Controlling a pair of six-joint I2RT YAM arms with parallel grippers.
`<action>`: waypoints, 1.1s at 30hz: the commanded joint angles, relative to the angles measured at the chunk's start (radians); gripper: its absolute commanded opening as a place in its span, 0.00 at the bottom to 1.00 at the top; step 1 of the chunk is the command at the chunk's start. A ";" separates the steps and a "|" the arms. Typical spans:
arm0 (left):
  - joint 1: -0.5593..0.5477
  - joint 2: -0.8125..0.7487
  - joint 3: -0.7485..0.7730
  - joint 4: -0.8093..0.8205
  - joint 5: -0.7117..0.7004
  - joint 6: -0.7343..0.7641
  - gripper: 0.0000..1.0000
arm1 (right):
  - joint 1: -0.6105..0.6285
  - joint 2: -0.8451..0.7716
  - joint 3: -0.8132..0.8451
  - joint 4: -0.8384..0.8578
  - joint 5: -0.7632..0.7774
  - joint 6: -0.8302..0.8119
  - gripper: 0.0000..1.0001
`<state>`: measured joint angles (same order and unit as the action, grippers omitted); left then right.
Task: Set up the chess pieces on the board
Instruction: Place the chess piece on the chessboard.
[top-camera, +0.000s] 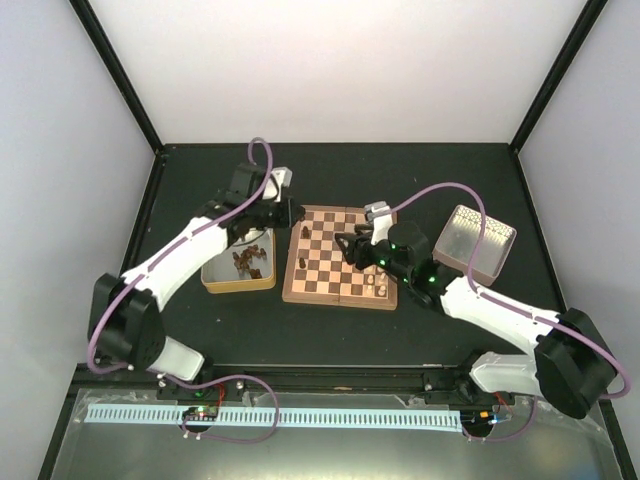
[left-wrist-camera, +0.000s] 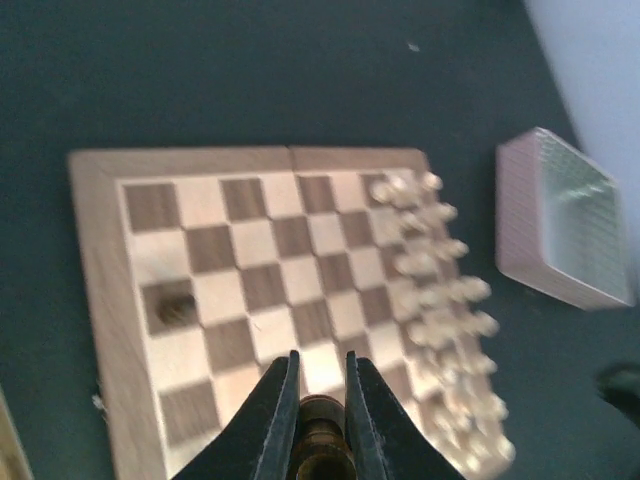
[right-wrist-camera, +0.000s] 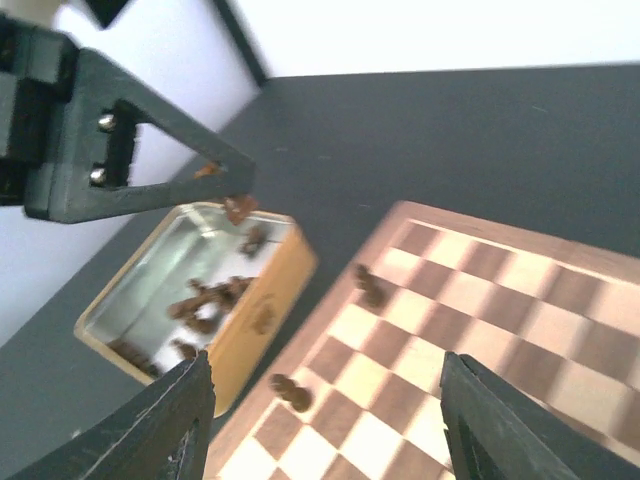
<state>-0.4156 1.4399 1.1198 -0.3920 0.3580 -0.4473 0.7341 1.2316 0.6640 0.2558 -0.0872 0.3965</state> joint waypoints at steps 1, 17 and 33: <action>-0.032 0.167 0.128 0.011 -0.276 0.062 0.02 | -0.010 -0.010 0.036 -0.189 0.289 0.196 0.63; -0.045 0.587 0.427 -0.053 -0.367 0.135 0.02 | -0.023 0.009 0.057 -0.291 0.322 0.262 0.64; -0.040 0.670 0.447 -0.051 -0.319 0.144 0.08 | -0.023 0.039 0.080 -0.301 0.306 0.256 0.64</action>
<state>-0.4541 2.0937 1.5234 -0.4332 0.0307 -0.3229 0.7155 1.2625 0.7181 -0.0486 0.2066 0.6460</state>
